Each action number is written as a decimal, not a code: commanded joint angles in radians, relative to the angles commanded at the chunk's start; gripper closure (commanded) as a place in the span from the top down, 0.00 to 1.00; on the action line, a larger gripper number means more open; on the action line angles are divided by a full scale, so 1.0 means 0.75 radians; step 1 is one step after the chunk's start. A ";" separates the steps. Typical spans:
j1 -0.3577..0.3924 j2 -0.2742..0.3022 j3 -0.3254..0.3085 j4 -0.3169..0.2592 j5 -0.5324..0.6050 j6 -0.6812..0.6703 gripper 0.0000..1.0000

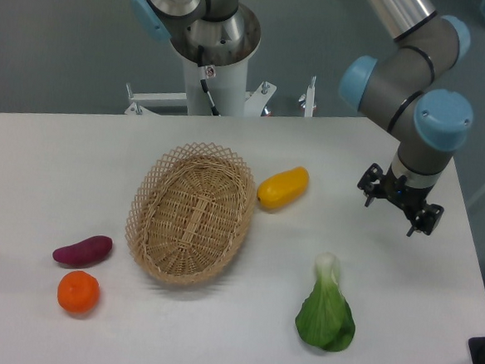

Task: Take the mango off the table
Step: 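Move the open gripper toward the yellow mango beside the basket, then lower the gripper over the mango and close on it, then lift the grasped mango up and away from the basket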

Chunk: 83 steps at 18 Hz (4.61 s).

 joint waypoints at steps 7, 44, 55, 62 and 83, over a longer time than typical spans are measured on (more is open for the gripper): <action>-0.031 0.076 -0.147 -0.006 -0.008 0.002 1.00; -0.133 0.223 -0.511 0.033 -0.094 -0.037 1.00; -0.147 0.192 -0.571 0.166 -0.086 -0.039 0.82; -0.141 0.200 -0.522 0.162 -0.080 -0.029 0.35; 0.037 0.127 -0.156 0.135 -0.084 0.016 0.38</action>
